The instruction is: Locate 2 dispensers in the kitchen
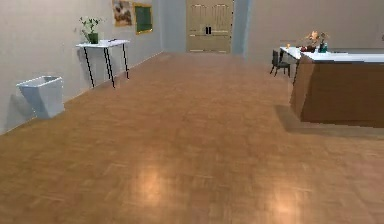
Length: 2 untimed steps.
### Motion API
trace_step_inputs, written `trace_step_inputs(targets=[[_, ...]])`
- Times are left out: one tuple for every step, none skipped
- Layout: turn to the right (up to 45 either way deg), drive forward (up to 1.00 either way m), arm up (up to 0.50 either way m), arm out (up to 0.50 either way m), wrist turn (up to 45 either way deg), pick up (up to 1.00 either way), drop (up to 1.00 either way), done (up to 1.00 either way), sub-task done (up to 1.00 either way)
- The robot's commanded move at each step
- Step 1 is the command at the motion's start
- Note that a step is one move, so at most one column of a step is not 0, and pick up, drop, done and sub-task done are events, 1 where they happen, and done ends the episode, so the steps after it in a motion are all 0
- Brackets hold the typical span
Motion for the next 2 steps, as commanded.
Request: trace_step_inputs(targets=[[0.0, 0.1, 0.0, 0.0, 0.0, 0.0, 0.0, 0.0, 0.0], [36.0, 0.0, 0.0, 0.0, 0.0, 0.0, 0.0, 0.0, 0.0]])
